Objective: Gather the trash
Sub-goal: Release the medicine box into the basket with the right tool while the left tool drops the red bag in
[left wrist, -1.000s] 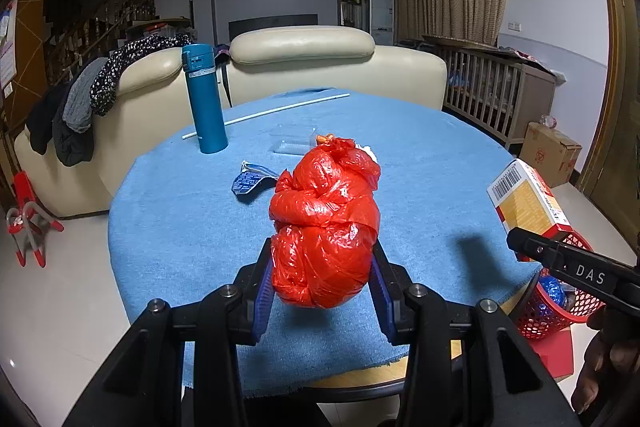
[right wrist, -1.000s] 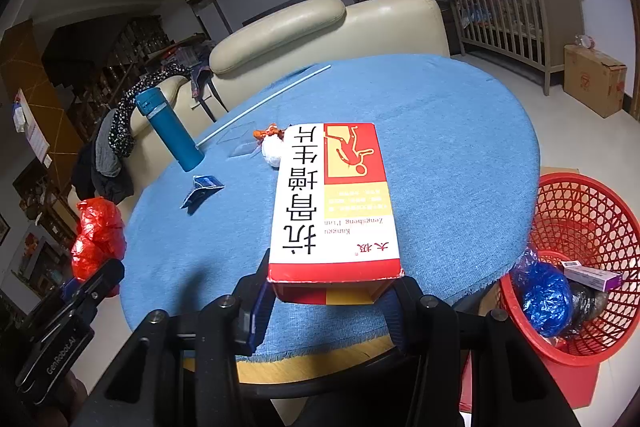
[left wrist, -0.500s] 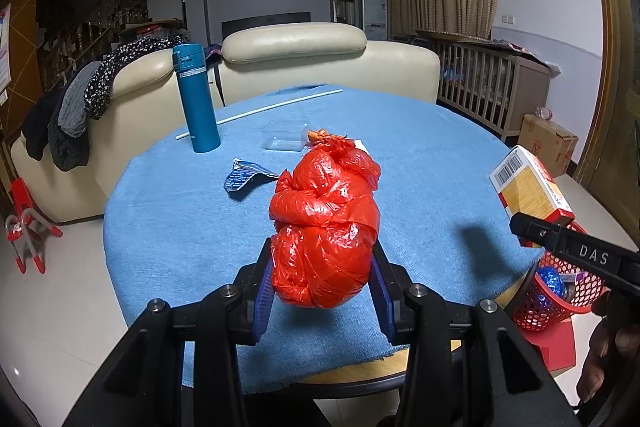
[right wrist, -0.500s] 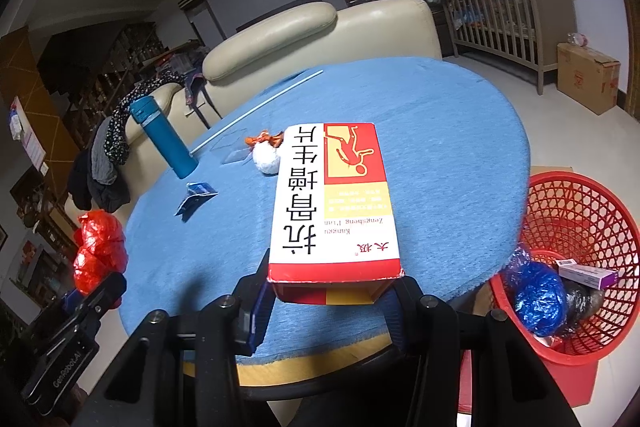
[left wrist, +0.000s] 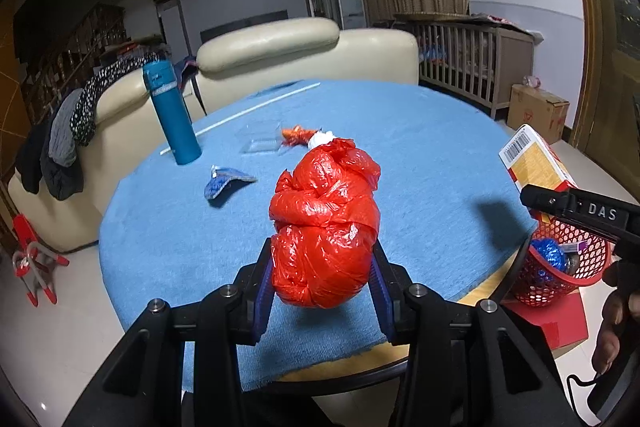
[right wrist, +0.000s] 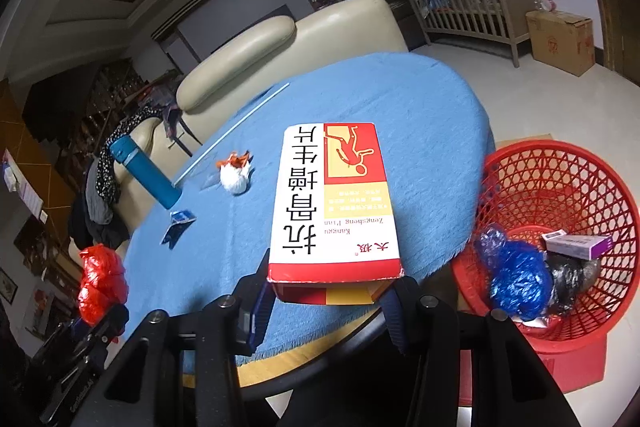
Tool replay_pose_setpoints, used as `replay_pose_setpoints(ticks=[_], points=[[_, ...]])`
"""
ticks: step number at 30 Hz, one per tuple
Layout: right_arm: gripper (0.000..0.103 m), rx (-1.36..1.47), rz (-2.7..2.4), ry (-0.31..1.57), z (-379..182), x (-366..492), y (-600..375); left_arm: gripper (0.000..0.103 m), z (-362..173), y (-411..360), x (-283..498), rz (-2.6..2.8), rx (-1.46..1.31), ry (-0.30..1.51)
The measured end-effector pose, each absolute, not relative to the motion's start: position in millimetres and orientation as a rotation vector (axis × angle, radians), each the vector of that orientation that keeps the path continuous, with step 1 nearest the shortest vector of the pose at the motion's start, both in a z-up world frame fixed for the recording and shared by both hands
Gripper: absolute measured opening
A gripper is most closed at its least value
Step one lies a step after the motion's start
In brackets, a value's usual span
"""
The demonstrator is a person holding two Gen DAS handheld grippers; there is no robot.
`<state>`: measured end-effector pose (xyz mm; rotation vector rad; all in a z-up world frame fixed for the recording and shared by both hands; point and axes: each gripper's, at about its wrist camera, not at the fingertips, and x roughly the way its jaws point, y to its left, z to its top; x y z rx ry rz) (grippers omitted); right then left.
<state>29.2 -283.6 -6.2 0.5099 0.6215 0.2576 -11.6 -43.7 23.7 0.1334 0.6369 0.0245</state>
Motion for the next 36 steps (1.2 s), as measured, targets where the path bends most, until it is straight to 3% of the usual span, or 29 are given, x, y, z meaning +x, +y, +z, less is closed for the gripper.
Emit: replay_pose_setpoints(ticks=[15, 22, 36], points=[[0.05, 0.391, 0.257, 0.554, 23.6, 21.7, -265.9, 0.044, 39.0, -32.4, -7.8, 0.016, 0.043, 0.601], [0.05, 0.456, 0.141, 0.522, 20.0, 15.3, -322.0, 0.044, 57.9, -71.1, 7.1, -0.081, 0.099, 0.574], [0.05, 0.583, -0.107, 0.597, -38.5, 5.1, -450.3, 0.044, 55.7, -182.0, 37.2, -0.332, 0.193, 0.618]])
